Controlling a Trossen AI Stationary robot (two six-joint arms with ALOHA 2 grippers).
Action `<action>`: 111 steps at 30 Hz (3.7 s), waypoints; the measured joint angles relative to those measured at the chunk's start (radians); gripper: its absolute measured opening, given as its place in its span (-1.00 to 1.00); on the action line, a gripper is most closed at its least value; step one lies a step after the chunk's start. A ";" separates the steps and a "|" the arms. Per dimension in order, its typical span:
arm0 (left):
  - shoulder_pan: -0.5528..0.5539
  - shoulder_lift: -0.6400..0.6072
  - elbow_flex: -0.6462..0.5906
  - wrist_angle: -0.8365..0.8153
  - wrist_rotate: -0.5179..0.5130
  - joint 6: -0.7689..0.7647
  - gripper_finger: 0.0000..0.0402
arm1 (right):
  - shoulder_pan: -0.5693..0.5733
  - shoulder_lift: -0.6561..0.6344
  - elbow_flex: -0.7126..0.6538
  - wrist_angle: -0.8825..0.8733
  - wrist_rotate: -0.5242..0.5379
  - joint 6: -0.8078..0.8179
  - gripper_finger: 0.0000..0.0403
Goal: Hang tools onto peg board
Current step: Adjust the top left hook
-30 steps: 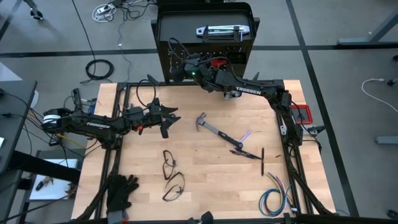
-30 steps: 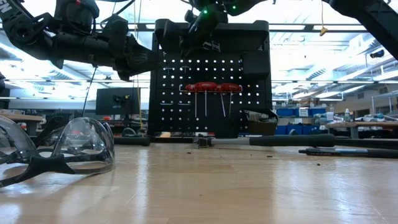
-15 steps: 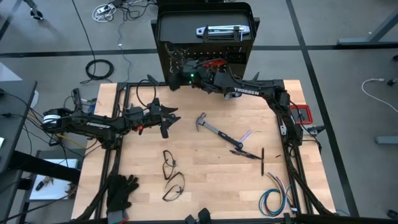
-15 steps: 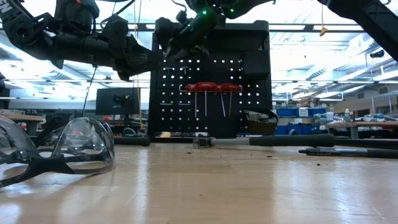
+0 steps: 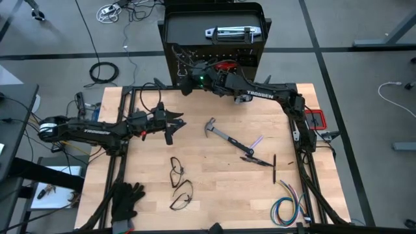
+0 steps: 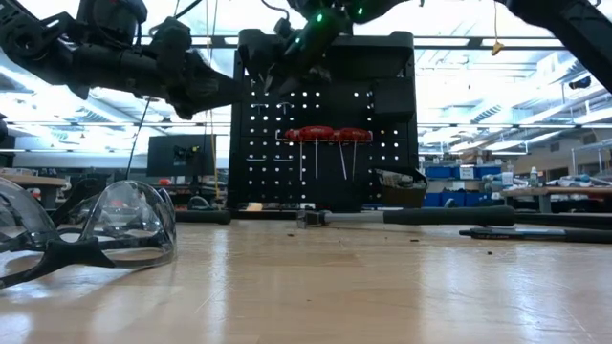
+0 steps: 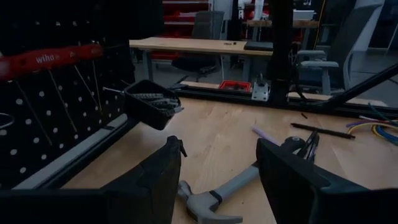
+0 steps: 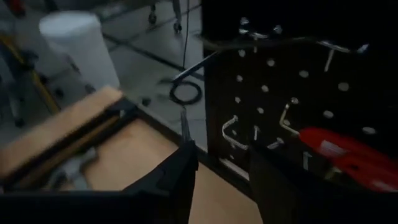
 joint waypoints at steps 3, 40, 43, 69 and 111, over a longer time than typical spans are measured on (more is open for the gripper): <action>0.000 -0.054 -0.040 0.026 0.000 0.023 0.03 | 0.037 -0.051 0.001 -0.098 0.048 -0.066 -0.25; -0.096 -0.081 0.281 -0.268 -0.444 0.422 0.03 | 0.290 -0.633 -1.186 0.522 0.251 -0.089 -0.33; -0.052 -0.068 0.322 -0.266 -0.483 0.477 0.03 | 0.251 -0.633 -1.245 0.664 0.234 -0.191 -0.33; 0.241 0.361 0.540 0.038 -0.518 0.388 0.03 | 0.075 -0.632 -1.290 0.773 -0.164 -0.320 -0.37; 0.277 0.475 0.610 0.050 -0.477 0.245 -0.23 | -0.045 -0.631 -1.290 0.755 -0.376 -0.369 -0.46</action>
